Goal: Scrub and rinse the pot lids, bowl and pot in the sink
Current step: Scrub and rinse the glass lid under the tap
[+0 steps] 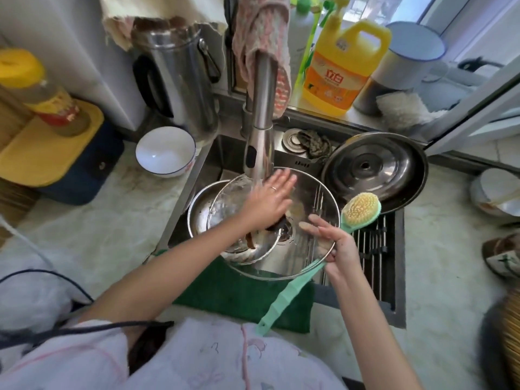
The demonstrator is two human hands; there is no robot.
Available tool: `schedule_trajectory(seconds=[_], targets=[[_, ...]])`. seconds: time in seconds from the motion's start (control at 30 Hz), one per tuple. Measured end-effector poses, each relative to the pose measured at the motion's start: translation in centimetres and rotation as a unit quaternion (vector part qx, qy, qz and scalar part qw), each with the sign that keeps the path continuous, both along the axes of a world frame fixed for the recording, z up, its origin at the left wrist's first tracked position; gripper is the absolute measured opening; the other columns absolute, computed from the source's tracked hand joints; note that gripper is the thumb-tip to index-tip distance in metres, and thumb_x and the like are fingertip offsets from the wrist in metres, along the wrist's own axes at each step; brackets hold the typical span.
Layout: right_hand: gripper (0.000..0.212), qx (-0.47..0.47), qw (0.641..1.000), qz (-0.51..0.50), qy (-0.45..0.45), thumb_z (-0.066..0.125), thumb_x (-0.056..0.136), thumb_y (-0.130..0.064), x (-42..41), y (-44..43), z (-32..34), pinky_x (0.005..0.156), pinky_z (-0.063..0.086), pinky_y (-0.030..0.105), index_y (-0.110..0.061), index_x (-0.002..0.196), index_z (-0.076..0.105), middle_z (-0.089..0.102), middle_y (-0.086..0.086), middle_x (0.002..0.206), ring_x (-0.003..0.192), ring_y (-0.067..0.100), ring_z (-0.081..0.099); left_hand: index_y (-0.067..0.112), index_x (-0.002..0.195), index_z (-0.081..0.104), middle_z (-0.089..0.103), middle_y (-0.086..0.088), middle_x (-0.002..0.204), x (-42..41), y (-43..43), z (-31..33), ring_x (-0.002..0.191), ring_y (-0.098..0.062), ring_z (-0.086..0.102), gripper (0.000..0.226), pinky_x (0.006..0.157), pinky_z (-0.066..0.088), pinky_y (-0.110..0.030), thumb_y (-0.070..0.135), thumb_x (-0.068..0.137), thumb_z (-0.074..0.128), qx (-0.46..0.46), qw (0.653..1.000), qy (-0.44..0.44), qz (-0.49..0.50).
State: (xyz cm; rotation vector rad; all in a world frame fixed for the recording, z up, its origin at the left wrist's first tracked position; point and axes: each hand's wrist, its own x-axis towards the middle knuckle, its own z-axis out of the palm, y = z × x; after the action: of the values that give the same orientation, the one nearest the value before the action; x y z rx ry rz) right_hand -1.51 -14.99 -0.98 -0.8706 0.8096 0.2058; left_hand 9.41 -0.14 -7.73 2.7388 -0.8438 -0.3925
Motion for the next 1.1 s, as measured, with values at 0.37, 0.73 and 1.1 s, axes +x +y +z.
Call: schedule_trajectory(seconds=[0.37,0.73,1.1], targets=[[0.027,0.001,0.996,-0.071,0.055,0.039,0.089,0.005,0.2,-1.8,-2.9,0.028,0.016,0.011,-0.002,0.076,0.061,0.065,0.005,0.058,0.026,0.001,0.028,0.031,0.150,0.007,-0.025,0.006,0.153,-6.7,7.9,2.9,0.142,-0.013,-0.022,0.061,0.110,-0.011,-0.028,0.029,0.100,0.041,-0.111,0.982,0.112,0.101],[0.042,0.142,0.989,-0.018,0.050,0.037,0.086,0.004,1.9,2.6,-5.5,0.029,0.034,0.016,-0.005,0.123,0.055,0.069,0.017,0.101,0.042,0.013,0.057,0.027,0.124,0.049,0.055,0.006,0.129,-4.8,9.7,4.5,0.122,-0.009,0.050,0.029,0.106,0.039,-0.034,0.013,0.100,0.041,-0.477,0.768,0.092,0.417],[0.042,0.104,0.992,-0.036,-0.067,0.084,0.063,-0.042,4.0,2.1,-6.3,0.079,0.038,0.036,-0.017,0.097,0.075,0.068,0.010,0.107,0.081,0.023,0.053,0.007,0.145,0.034,0.037,-0.005,0.150,-0.2,9.6,3.4,0.138,-0.016,0.032,0.045,0.111,0.026,-0.023,0.016,0.101,0.037,-0.335,0.866,-0.018,0.370]])
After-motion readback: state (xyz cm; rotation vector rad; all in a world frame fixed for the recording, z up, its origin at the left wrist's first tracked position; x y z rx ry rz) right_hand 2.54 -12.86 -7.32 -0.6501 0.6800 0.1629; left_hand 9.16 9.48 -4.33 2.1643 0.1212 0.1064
